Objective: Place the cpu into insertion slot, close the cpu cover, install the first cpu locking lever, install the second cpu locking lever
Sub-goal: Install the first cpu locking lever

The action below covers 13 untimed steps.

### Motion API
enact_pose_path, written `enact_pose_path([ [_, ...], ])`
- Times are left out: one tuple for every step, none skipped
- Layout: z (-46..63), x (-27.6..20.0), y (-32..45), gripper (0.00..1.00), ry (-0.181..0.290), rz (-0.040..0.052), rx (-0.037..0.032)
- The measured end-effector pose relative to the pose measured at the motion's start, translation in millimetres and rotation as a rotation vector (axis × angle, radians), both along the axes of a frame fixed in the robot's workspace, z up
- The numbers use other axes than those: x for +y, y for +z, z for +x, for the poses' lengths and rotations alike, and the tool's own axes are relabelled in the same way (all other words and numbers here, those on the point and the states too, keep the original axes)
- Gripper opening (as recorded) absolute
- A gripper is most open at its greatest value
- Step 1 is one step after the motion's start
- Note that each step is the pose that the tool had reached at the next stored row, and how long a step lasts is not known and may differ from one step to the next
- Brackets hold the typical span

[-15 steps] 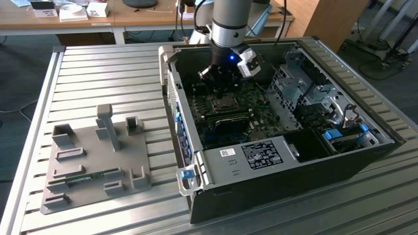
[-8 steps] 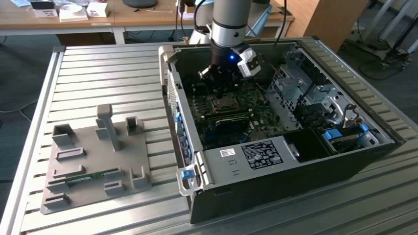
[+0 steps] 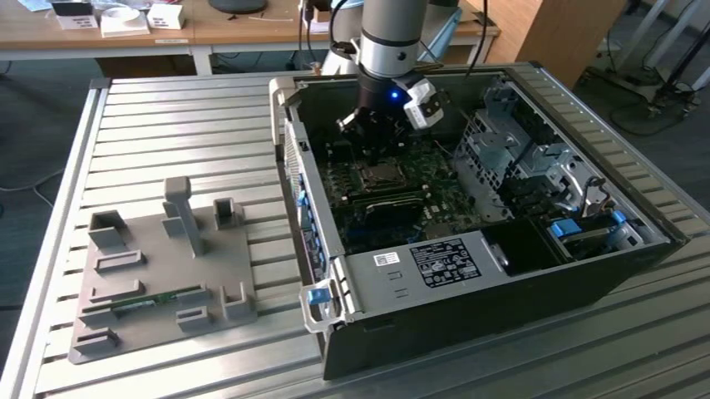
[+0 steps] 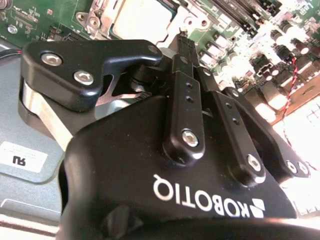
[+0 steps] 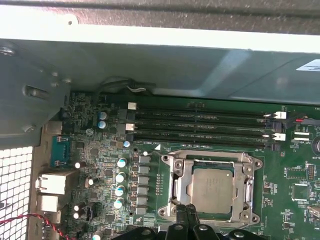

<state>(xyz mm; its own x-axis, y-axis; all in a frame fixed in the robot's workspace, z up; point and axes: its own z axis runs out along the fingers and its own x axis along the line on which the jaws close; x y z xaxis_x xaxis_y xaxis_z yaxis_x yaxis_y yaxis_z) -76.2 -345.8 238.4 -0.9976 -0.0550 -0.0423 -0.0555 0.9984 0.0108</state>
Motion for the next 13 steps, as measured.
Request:
enact_pose_path([
  [-0.5,0.0,0.1,0.11,0.0,-0.0003,-0.0003],
  [-1.8,-0.1,0.2,0.11,0.0,-0.0006,-0.0016],
  [-3.4,-0.1,0.0,0.11,0.0,-0.0005,-0.0035],
  [-5.4,0.0,-0.1,0.11,0.0,-0.0003,-0.0058],
  [-7.4,0.0,-0.3,0.11,0.0,-0.0003,-0.0079],
  [-9.1,0.0,-0.4,0.11,0.0,-0.0003,-0.0095],
  [-10.8,0.0,-0.5,0.11,0.0,-0.0003,-0.0109],
  [-12.5,0.0,-0.7,0.11,0.0,-0.0003,-0.0123],
  [-14.2,0.0,-0.8,0.11,0.0,-0.0004,-0.0135],
  [-15.9,0.0,-0.9,0.11,0.0,-0.0004,-0.0152],
  [-17.5,0.0,-1.1,0.11,0.0,-0.0003,-0.0166],
  [-19.2,0.0,-1.2,0.11,0.0,-0.0003,-0.0178],
  [-20.6,0.0,-1.3,0.11,0.0,-0.0003,-0.0189],
])
